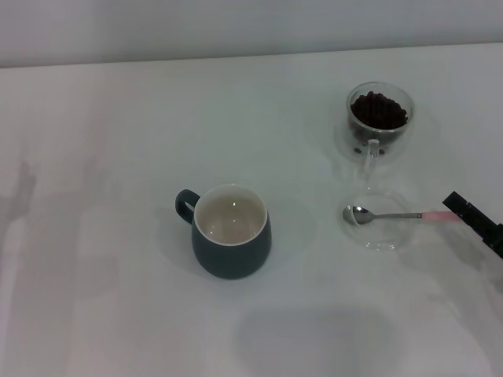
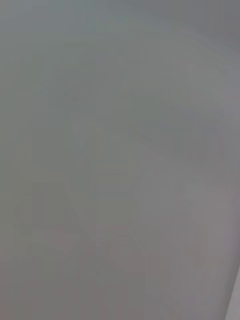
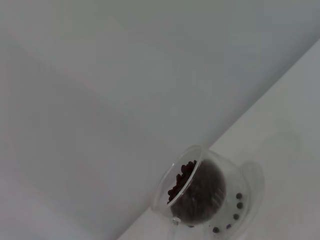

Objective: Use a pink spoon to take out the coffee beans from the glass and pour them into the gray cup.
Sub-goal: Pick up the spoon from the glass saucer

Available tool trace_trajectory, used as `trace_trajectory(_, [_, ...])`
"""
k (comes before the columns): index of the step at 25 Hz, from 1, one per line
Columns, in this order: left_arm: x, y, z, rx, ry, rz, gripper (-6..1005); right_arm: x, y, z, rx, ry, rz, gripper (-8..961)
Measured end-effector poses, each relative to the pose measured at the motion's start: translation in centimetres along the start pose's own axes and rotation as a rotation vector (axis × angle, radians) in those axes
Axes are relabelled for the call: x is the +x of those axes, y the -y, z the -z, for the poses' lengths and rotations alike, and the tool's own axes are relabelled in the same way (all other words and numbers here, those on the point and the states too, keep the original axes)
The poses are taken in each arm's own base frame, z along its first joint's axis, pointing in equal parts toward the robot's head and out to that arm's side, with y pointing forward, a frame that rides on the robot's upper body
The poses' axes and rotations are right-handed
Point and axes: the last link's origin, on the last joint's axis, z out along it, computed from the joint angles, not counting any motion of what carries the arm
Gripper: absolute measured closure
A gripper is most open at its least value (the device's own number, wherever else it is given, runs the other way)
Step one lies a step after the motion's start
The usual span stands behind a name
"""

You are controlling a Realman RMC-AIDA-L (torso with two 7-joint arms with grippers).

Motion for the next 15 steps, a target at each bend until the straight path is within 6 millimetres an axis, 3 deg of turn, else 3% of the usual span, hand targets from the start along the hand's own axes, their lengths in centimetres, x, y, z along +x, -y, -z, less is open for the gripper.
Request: trace_trajectory(15, [0.1, 0.0, -0.1, 0.001, -0.002, -0.001, 195, 0.4, 0.0, -1.2, 0.008, -0.049, 0.005, 272])
